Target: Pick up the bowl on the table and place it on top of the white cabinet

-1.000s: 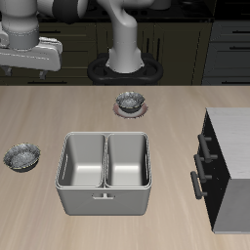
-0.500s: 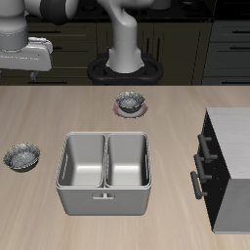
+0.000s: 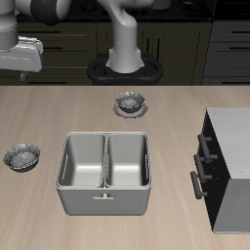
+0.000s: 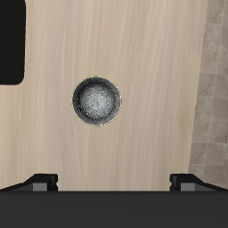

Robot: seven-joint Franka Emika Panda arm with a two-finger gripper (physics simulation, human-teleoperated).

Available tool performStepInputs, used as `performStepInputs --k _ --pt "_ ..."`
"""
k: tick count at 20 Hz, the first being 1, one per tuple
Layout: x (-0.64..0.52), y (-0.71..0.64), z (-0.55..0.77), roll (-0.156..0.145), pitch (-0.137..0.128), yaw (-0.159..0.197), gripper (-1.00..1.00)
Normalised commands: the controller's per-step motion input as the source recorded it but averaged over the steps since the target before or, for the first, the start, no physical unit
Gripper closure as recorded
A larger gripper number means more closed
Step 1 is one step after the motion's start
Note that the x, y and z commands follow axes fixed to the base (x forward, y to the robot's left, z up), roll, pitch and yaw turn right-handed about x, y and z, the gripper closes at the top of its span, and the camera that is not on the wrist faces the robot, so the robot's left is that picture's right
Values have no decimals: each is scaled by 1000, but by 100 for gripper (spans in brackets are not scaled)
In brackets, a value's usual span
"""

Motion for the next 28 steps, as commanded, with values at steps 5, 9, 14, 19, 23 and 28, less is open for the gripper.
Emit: performStepInputs --k 5,9,14,19,23,28 --pt "120 -152 153 -47 -29 -13 -100" --pt "134 -36 212 -24 -31 -2 -100" --pt "190 74 88 -15 -6 -1 -100" --pt "236 180 80 6 -3 -1 -100" --pt "265 130 49 -7 -2 7 -100" --pt "223 227 40 10 -1 14 -100"
